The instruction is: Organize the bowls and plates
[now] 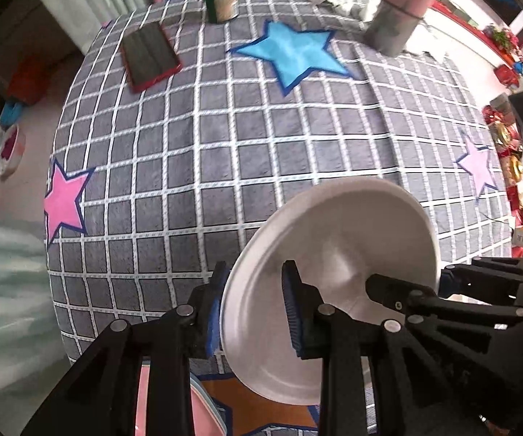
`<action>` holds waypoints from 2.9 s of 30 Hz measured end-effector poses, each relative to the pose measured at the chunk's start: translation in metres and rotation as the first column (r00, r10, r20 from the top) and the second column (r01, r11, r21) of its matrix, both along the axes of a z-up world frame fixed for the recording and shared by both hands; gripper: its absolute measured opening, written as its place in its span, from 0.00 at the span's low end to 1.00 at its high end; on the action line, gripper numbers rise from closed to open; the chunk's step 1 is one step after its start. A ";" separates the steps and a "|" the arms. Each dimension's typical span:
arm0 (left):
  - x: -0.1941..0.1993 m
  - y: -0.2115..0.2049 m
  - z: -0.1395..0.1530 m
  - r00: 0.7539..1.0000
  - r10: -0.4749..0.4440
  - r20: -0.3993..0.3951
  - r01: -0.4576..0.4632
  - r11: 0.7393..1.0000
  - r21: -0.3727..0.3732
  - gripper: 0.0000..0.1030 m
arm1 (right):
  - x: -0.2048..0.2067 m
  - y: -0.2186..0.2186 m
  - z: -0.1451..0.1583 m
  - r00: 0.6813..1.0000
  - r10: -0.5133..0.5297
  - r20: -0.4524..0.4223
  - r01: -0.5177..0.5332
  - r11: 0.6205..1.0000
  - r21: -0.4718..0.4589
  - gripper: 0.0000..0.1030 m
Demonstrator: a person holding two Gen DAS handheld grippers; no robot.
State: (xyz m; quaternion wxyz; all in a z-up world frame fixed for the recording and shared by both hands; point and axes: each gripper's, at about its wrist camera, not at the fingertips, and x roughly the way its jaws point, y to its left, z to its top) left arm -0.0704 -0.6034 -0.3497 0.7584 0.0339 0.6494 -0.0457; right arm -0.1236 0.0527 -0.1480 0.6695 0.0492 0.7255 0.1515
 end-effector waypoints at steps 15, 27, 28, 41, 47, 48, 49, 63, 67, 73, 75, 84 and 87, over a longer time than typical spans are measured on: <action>-0.028 -0.042 0.015 0.981 -0.192 0.026 0.193 0.980 -0.051 0.30 | -0.041 -0.073 0.042 0.986 -0.160 0.047 0.160 0.987 0.001 0.24; -0.053 -0.078 -0.010 0.959 -0.281 -0.032 0.279 0.959 -0.045 0.35 | -0.084 -0.120 0.023 0.959 -0.284 -0.010 0.283 0.959 -0.023 0.25; -0.054 -0.078 -0.013 0.958 -0.282 -0.044 0.280 0.959 -0.044 0.39 | -0.085 -0.122 0.021 0.958 -0.288 -0.014 0.288 0.957 -0.026 0.25; -0.072 -0.024 -0.024 0.984 -0.159 -0.074 0.161 0.987 0.016 0.79 | -0.112 -0.153 0.005 0.931 -0.363 -0.041 0.358 0.930 -0.083 0.99; -0.080 -0.023 -0.025 0.982 -0.171 -0.076 0.174 0.984 0.030 0.79 | -0.133 -0.162 -0.003 0.920 -0.389 -0.054 0.381 0.917 -0.121 0.99; -0.080 -0.023 -0.025 0.982 -0.171 -0.077 0.174 0.984 0.030 0.79 | -0.135 -0.162 -0.004 0.917 -0.394 -0.057 0.386 0.915 -0.121 0.99; -0.081 -0.023 -0.025 0.982 -0.171 -0.078 0.174 0.984 0.029 0.79 | -0.137 -0.162 -0.005 0.915 -0.399 -0.059 0.390 0.913 -0.121 0.99; -0.079 -0.025 -0.024 0.981 -0.179 -0.081 0.182 0.983 0.028 0.79 | -0.153 -0.152 -0.005 0.907 -0.416 -0.064 0.407 0.906 -0.115 0.99; -0.079 -0.026 -0.026 0.980 -0.180 -0.085 0.182 0.983 0.028 0.79 | -0.143 -0.160 -0.009 0.912 -0.405 -0.066 0.396 0.911 -0.117 0.99; -0.078 -0.027 -0.027 0.979 -0.181 -0.091 0.184 0.983 0.027 0.79 | -0.139 -0.162 -0.006 0.915 -0.396 -0.076 0.386 0.914 -0.123 0.99; -0.078 -0.027 -0.028 0.979 -0.182 -0.092 0.185 0.982 0.027 0.79 | -0.139 -0.162 -0.007 0.917 -0.392 -0.079 0.381 0.916 -0.126 0.99; -0.074 -0.031 -0.031 0.978 -0.183 -0.097 0.186 0.982 0.028 0.79 | -0.136 -0.164 -0.011 0.917 -0.389 -0.083 0.377 0.917 -0.132 0.99; -0.072 -0.034 -0.033 0.978 -0.182 -0.101 0.186 0.982 0.029 0.79 | -0.134 -0.167 -0.013 0.919 -0.384 -0.085 0.371 0.918 -0.137 0.99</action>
